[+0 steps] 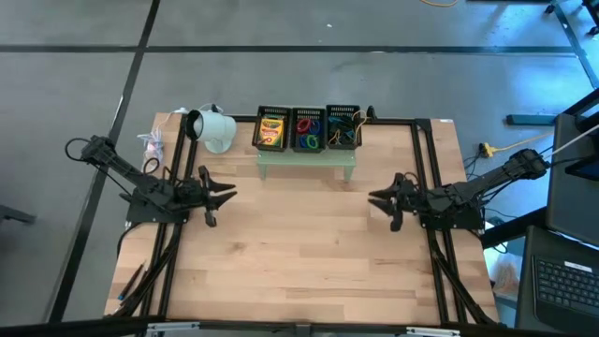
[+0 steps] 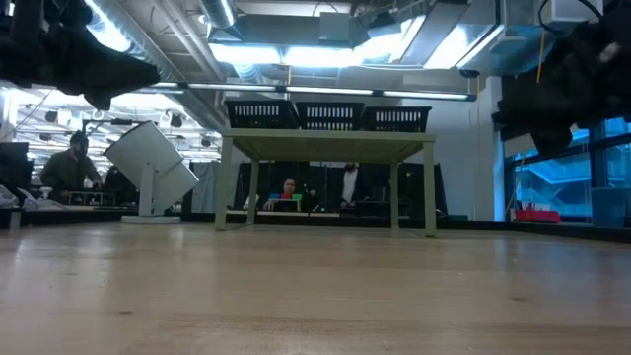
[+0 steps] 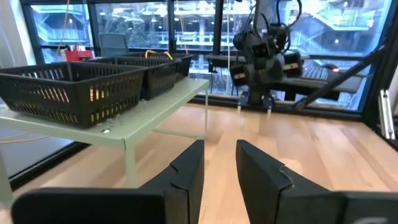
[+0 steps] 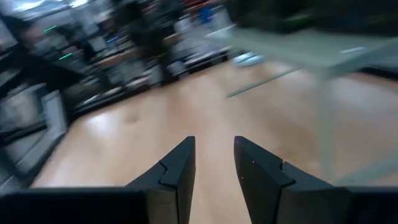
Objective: Pick & Place Office Desk Supplies
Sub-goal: Return to Home Position
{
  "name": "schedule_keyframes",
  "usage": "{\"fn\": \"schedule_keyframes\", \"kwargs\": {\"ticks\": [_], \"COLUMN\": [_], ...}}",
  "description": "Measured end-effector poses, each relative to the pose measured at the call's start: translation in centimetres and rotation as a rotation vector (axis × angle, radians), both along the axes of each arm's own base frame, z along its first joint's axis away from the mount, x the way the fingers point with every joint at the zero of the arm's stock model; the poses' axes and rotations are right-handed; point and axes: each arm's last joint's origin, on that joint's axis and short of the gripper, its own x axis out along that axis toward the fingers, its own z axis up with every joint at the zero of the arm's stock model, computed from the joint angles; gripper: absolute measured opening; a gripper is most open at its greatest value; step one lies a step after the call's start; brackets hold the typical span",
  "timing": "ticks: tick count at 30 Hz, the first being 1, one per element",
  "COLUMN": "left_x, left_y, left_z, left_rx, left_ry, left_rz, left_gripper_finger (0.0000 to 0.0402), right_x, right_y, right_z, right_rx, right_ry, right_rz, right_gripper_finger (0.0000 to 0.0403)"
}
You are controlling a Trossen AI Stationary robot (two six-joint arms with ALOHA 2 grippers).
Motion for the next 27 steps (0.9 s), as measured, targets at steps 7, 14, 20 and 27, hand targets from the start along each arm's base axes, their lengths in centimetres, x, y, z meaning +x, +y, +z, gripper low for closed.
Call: {"fn": "schedule_keyframes", "kwargs": {"ticks": [7,14,20,27], "left_x": [0.0,0.0,0.0,0.0], "left_y": [0.0,0.0,0.0,0.0], "left_z": [-0.09,-0.1,-0.1,-0.1], "left_rx": [0.077,0.086,0.087,0.087], "left_ry": [0.032,0.035,0.035,0.035], "left_rz": [0.001,0.001,0.001,0.001], "left_gripper_finger": [0.0086,0.0086,0.0086,0.0086], "right_x": [-0.17,-0.11,-0.05,-0.02], "right_y": [-0.69,-0.51,-0.3,-0.15], "right_z": [0.07,0.05,0.02,0.01], "right_rx": [0.019,0.022,0.032,0.039], "right_ry": [-0.031,-0.023,-0.016,-0.011], "right_rz": [-0.251,-0.185,-0.112,-0.058], "right_gripper_finger": [0.0115,0.0115,0.0115,0.0115]}}
